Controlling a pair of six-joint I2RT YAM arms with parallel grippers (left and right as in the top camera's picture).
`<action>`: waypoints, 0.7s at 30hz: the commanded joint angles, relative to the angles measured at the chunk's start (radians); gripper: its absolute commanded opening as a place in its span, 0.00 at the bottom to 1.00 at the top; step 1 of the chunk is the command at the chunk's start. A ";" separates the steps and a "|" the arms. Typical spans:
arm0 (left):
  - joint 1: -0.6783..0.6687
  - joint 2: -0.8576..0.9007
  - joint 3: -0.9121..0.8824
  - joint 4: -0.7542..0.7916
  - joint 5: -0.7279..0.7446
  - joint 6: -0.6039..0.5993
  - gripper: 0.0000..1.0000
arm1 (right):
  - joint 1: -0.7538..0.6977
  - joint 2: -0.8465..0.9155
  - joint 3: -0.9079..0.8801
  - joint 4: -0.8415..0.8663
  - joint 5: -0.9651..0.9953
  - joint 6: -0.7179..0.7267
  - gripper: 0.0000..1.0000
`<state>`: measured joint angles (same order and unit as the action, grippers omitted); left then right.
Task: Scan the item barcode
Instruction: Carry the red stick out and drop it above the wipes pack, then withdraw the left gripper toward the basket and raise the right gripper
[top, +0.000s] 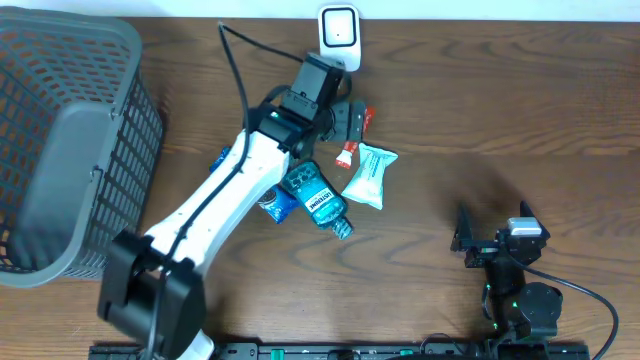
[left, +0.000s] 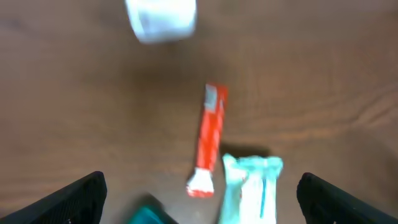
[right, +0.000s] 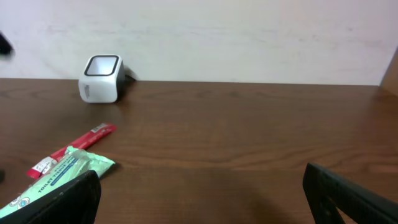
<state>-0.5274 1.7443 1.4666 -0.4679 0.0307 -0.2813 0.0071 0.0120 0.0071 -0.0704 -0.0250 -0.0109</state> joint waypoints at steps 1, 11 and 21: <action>0.003 -0.163 0.144 0.035 -0.291 0.115 0.98 | 0.008 -0.005 -0.002 -0.004 0.009 0.010 0.99; 0.005 -0.362 0.391 0.126 -0.663 0.587 0.98 | 0.008 -0.005 -0.002 -0.004 0.009 0.010 0.99; 0.005 -0.582 0.364 -0.022 -0.735 0.598 0.98 | 0.008 -0.005 -0.002 0.009 -0.035 0.073 0.99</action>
<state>-0.5255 1.2243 1.8515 -0.4648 -0.6621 0.3225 0.0071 0.0120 0.0071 -0.0666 -0.0368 0.0235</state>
